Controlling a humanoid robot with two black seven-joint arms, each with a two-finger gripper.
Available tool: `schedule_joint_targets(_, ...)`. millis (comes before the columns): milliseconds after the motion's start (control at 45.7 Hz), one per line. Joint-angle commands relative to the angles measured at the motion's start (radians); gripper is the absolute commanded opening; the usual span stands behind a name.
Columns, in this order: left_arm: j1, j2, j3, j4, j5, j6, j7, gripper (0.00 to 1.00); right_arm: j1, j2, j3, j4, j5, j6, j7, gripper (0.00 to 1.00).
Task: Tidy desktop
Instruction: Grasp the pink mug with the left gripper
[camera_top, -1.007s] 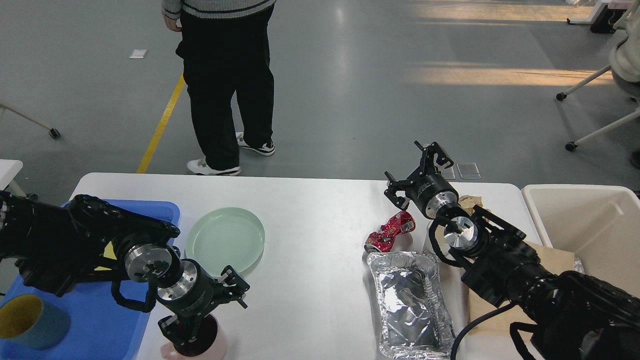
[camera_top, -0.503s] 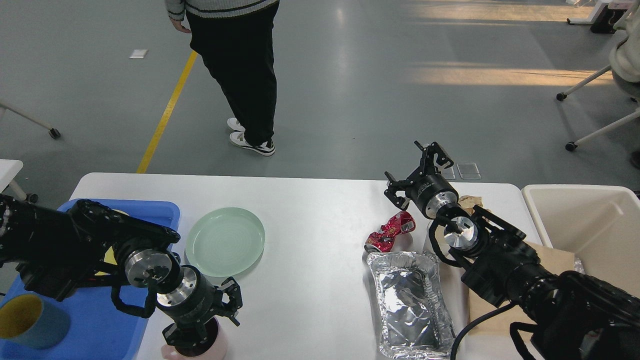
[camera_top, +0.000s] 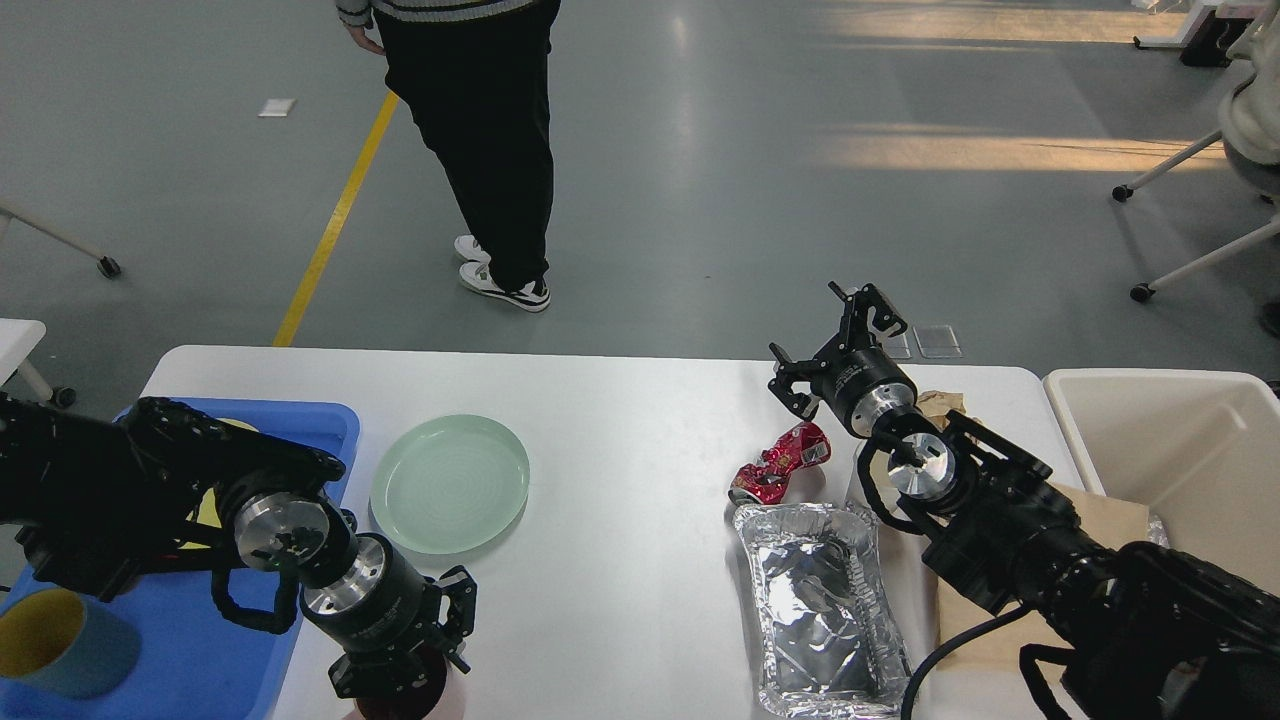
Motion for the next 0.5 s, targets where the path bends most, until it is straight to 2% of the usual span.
schedule_joint_targets(0,-0.009,0.033,0.003,0.0,0.0,-0.059,0.002,0.16,0.0,-0.001,0.0,0.0,0.0,0.0,0.0,1.0)
schedule_joint_targets(175,-0.016,0.081,0.0,0.001,0.0,-0.148,0.002,0.08,0.0,0.001,0.0,0.0,0.0,0.0,0.0,1.0)
schedule_joint_targets(482,-0.024,0.087,0.003,0.003,0.0,-0.155,0.002,0.06,0.0,0.001,0.0,0.0,0.0,0.0,0.0,1.0)
